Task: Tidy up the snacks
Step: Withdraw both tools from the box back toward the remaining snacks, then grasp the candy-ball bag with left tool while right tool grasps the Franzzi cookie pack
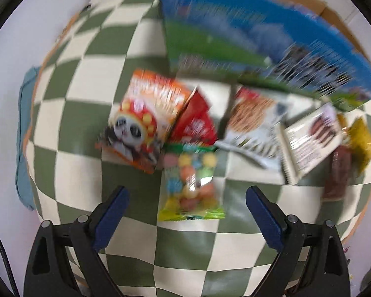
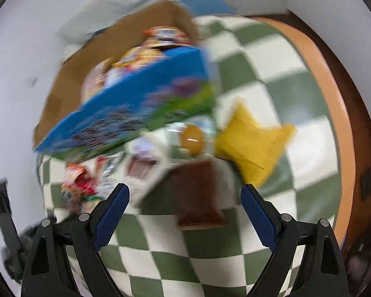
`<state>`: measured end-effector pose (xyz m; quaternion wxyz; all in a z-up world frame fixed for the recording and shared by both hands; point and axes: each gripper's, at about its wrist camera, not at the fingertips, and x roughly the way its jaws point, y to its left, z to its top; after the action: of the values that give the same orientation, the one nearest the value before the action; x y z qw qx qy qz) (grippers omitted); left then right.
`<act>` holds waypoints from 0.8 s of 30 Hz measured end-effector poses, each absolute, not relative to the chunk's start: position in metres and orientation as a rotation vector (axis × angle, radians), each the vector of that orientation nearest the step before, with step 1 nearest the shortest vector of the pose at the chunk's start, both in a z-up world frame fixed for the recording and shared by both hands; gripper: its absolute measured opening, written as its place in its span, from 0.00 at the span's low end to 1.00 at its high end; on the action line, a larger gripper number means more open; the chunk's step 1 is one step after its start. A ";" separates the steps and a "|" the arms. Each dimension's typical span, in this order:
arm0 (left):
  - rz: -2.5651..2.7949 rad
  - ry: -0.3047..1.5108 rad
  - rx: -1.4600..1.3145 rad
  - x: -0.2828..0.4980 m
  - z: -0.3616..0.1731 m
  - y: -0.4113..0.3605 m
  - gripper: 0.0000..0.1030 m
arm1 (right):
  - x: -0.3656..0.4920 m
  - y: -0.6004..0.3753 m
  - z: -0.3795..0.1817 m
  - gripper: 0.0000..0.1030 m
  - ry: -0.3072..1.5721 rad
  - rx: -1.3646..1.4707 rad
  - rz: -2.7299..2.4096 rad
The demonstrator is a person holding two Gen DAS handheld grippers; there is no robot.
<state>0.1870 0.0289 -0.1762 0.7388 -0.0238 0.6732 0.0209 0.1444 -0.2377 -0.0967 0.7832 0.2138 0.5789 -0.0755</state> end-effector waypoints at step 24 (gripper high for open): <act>0.103 1.545 -0.096 0.192 -0.222 0.067 0.94 | 0.212 -0.162 -0.186 0.78 1.404 0.649 -0.196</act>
<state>0.1920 0.0669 -0.2217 0.7139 -0.0435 0.6973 0.0464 0.2115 -0.1618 -0.1863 0.7111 0.2928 0.6331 -0.0884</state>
